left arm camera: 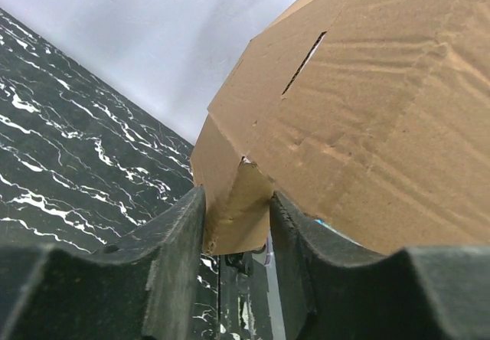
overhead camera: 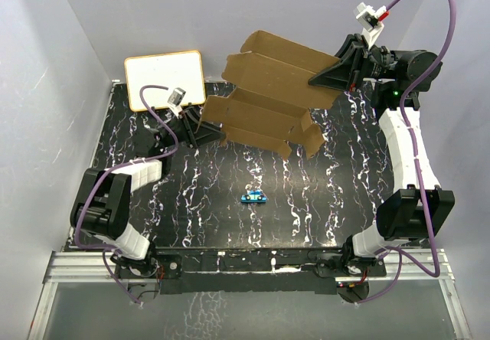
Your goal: Fold the paper box
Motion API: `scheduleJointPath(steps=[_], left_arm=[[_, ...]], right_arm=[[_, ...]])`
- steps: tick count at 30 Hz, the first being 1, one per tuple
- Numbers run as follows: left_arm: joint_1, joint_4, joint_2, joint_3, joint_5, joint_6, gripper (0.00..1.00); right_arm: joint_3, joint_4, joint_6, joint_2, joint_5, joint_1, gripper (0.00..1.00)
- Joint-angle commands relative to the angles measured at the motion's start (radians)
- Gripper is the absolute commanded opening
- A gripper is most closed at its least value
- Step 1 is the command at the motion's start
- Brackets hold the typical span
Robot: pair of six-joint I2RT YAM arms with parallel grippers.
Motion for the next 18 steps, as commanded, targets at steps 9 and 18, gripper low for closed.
scheduleJointPath(steps=[9, 18], left_arm=[[-0.021, 0.198, 0.018, 0.048, 0.000, 0.033, 0.00], [0.024, 0.198, 0.031, 0.008, -0.037, 0.025, 0.20]], right_arm=[[0.004, 0.054, 0.005, -0.014, 0.030, -0.004, 0.08], [-0.002, 0.048, -0.013, -0.014, 0.024, -0.015, 0.08]])
